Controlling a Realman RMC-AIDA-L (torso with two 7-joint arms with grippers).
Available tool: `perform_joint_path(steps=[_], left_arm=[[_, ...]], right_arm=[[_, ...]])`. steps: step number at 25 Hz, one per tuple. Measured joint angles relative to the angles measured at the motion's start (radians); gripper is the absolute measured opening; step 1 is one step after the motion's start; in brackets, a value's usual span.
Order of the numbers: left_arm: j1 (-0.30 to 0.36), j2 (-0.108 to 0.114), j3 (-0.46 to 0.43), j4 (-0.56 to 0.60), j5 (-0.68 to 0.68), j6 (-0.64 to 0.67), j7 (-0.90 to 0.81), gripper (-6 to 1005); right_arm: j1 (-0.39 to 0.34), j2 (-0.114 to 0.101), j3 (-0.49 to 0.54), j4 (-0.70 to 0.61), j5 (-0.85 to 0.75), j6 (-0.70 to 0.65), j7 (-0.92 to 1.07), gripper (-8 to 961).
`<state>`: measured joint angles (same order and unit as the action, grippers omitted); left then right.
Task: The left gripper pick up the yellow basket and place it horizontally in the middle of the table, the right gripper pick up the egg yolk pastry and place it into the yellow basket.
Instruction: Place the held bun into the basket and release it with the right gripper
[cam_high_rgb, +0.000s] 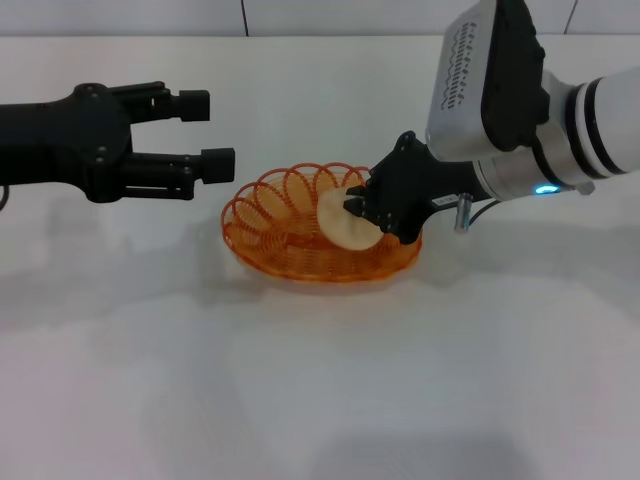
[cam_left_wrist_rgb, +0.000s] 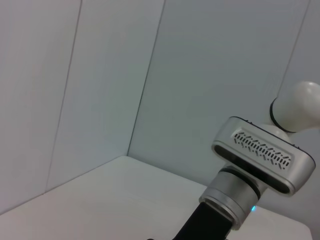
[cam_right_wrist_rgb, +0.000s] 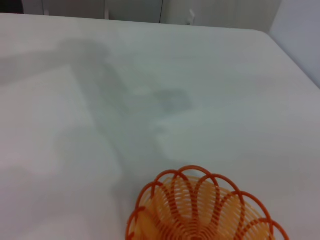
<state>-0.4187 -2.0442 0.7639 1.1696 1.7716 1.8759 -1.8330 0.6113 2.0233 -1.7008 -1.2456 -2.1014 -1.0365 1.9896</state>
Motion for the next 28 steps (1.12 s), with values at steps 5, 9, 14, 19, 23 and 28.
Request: perform_joint_path(steps=[5,9,14,19,23,28], left_arm=[[0.000,0.000,0.000,-0.001,0.000,-0.001,0.000,886],[0.000,-0.001,0.000,-0.002,0.000,-0.003,-0.001,885],[0.000,-0.002,0.000,-0.001,0.000,-0.011,-0.002,885],[0.000,-0.001,0.001,-0.002,0.000,-0.016,-0.002,885],[0.000,0.001,0.002,-0.001,0.000,-0.016,-0.002,886],[0.000,0.001,0.001,0.000,0.000,-0.016,-0.002,886]], right_arm=[[0.001,0.000,-0.002,0.000,0.004,0.001,0.000,38],[0.003,0.000,-0.003,0.000,0.010,0.001,0.000,38],[0.015,0.000,-0.005,0.007,0.011,0.001,0.000,37],[0.028,0.000,-0.005,0.016,0.012,0.001,0.000,39],[0.029,0.001,-0.005,0.016,0.019,0.001,0.000,43],[0.031,0.000,-0.004,0.017,0.025,0.001,-0.001,49]])
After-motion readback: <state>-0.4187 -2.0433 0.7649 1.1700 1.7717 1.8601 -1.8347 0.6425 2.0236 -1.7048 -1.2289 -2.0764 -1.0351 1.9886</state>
